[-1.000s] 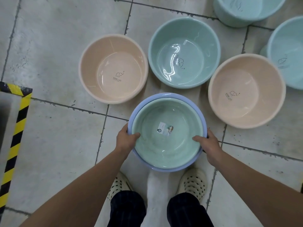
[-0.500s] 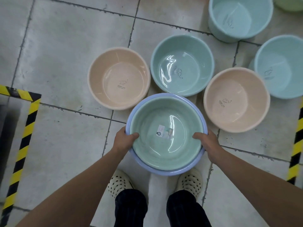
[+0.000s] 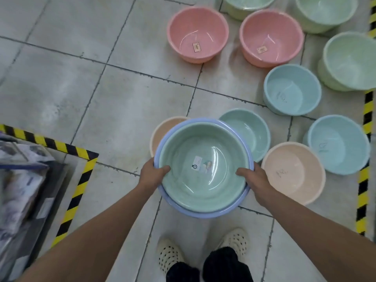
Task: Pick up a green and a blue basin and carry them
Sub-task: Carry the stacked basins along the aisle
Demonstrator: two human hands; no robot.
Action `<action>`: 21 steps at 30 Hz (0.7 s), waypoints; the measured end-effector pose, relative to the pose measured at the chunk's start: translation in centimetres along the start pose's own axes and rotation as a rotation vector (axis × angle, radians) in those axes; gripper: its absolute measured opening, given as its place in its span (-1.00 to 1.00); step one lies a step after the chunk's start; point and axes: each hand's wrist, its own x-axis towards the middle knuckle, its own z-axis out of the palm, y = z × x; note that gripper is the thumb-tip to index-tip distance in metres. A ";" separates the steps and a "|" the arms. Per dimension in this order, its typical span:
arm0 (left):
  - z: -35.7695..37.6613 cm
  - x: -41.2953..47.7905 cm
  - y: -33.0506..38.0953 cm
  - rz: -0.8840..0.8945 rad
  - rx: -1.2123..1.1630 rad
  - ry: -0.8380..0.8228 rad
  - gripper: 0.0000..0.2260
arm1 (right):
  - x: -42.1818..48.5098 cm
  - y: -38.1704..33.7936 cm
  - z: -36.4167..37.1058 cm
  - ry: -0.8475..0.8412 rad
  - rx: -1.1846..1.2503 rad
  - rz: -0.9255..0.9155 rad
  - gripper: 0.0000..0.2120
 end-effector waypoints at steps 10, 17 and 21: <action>-2.7 7.5 3.3 -0.011 0.021 0.112 -0.62 | 6.2 -3.9 6.3 -0.014 -0.046 -0.019 -0.75; -2.0 13.9 0.4 -0.009 0.023 0.153 -0.81 | 11.6 -2.6 9.6 0.034 -0.094 -0.030 -0.78; -1.6 17.3 -1.5 -0.015 0.036 0.181 -0.81 | 14.7 -1.1 10.8 -0.021 -0.110 0.003 -0.77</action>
